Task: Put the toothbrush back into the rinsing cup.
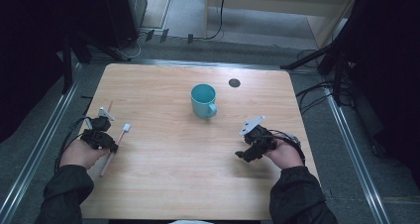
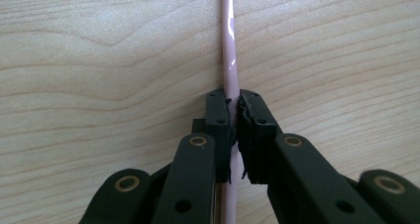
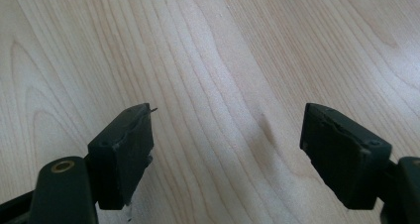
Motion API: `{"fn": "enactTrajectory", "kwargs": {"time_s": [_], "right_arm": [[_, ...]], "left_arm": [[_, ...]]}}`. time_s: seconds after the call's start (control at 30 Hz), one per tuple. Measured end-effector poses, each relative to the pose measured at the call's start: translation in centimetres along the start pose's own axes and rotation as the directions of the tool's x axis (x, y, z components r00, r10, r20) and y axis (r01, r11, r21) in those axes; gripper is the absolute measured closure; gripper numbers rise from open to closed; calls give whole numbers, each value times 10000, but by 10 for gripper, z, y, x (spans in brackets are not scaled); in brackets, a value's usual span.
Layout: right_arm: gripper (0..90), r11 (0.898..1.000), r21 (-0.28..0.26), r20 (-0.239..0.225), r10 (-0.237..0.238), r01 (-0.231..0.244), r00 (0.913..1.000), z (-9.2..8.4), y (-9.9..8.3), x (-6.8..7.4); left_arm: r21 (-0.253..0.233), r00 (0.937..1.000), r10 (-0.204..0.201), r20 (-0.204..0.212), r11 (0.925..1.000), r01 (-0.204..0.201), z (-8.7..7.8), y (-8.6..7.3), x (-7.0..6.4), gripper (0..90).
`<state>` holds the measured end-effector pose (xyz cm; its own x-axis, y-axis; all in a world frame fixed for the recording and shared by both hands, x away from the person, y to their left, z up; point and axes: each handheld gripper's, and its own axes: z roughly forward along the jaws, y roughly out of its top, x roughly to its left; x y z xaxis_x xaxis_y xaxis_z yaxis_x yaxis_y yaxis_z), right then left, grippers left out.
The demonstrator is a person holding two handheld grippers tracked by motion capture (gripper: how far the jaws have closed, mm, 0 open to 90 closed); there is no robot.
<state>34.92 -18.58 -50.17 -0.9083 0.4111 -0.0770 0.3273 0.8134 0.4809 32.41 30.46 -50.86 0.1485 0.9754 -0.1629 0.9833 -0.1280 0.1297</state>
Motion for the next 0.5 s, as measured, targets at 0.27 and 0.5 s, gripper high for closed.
{"fn": "enactTrajectory", "kwargs": {"time_s": [0.27, 0.5], "right_arm": [[207, 10000, -31, 2, -32, 32, 10000, 0, 0, 0], [207, 10000, -14, 8, 8, -8, 10000, 0, 0, 0]], "left_arm": [[-41, 9998, 9, 216, 10000, -8, -1, 0, -2, 838], [-283, 9993, 234, 287, 9993, -226, -10, 0, -9, 838]]}}
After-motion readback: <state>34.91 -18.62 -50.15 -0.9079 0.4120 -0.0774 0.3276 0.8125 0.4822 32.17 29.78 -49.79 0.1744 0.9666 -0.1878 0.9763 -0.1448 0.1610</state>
